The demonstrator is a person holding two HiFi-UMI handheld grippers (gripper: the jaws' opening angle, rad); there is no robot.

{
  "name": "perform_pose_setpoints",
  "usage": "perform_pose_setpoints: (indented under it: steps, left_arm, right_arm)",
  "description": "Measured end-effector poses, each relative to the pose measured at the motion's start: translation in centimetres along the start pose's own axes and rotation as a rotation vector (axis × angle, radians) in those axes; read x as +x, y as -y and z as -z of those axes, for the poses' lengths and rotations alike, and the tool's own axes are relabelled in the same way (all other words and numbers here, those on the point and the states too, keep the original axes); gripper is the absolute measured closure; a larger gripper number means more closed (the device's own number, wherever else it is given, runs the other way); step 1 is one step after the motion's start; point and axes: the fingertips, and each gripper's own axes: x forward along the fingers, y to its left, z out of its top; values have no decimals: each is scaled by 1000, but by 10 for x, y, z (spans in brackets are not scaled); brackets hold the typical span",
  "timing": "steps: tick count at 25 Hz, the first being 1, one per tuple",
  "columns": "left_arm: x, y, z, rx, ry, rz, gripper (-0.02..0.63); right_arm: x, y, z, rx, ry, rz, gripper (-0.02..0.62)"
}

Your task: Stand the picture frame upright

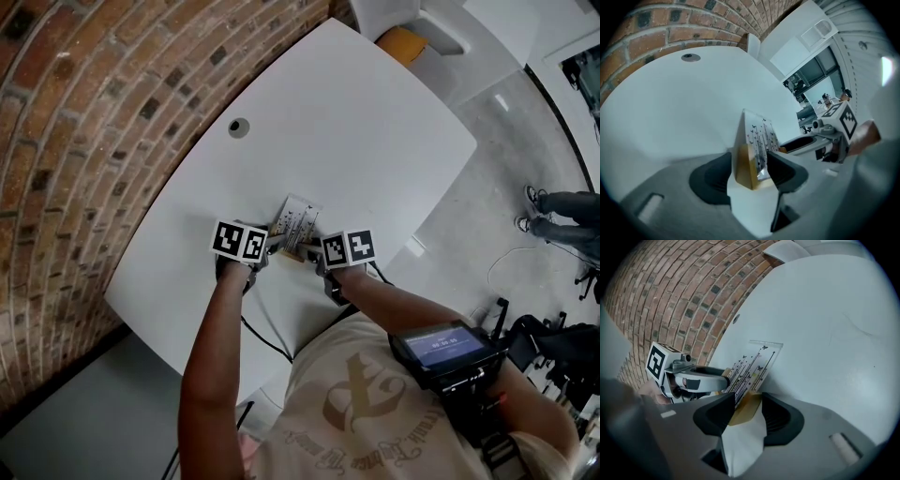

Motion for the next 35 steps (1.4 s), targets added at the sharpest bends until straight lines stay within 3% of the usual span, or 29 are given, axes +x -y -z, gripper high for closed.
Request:
perform_pose_setpoints:
  steps: [6,8,11,21,35]
  left_arm:
    - [5,2,-1,-7,-72,7,369]
    - [6,6,0,-16,-90,10,407]
    - [5,8,1,-1,-88,-27,409]
    - [-15,8,13,-92,117,-83,428]
    - [-55,17,36,-211,382,-190,436]
  right_arm:
    - [0,2,-2,63,-4,3,420]
    - [1,2,-2,79,-9,18,426]
    - [1,2,-2,61,-14,36,430]
    - [-3,-13,-4,-197,-4,93,443]
    - [-11,-50,0,-480,-13,59,465]
